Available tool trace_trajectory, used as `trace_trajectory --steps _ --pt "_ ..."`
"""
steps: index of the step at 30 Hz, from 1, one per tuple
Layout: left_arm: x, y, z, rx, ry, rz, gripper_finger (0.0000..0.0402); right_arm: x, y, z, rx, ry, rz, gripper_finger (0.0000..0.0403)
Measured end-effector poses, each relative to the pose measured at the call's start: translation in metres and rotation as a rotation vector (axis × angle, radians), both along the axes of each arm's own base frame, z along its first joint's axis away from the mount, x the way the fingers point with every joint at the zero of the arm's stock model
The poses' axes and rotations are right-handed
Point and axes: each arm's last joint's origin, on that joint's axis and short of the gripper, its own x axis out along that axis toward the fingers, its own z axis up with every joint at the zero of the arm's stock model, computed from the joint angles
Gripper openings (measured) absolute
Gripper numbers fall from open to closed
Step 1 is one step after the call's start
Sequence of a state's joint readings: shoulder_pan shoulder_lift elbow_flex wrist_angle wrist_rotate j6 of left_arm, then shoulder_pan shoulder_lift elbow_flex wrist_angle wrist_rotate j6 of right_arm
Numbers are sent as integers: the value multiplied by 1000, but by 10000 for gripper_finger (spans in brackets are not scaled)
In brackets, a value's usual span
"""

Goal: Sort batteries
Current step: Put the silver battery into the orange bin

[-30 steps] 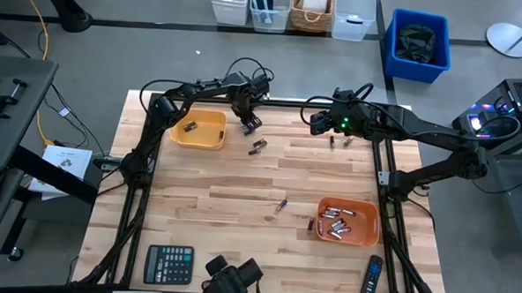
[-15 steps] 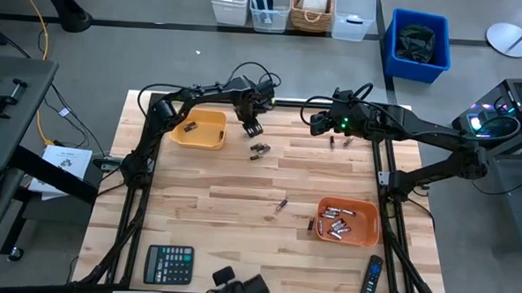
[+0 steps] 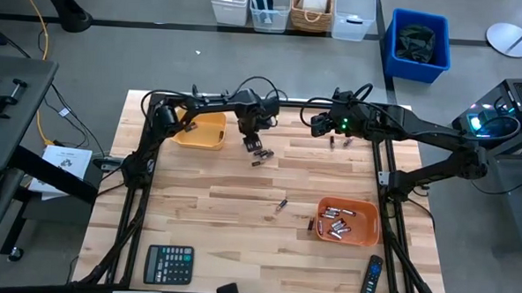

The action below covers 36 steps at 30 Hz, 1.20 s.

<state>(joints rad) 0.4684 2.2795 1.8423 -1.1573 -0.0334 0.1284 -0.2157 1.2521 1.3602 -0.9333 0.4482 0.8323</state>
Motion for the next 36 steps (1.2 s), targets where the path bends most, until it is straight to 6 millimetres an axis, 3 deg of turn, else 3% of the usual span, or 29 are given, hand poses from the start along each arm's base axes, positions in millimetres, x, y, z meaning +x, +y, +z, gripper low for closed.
trace_trajectory --steps 6,15,26,36 --pt "-8 -6 -21 -26 36 11 197 0 0 0 -4 2 0 213" --pt "-2 -17 -23 8 28 -21 202 -1 0 0 -9 8 -4 213" --pt "1 -16 -18 75 55 -297 202 5 -1 -5 -4 31 -5 213" --pt "0 -15 -17 94 78 -338 202 14 -3 -13 -1 73 4 213"
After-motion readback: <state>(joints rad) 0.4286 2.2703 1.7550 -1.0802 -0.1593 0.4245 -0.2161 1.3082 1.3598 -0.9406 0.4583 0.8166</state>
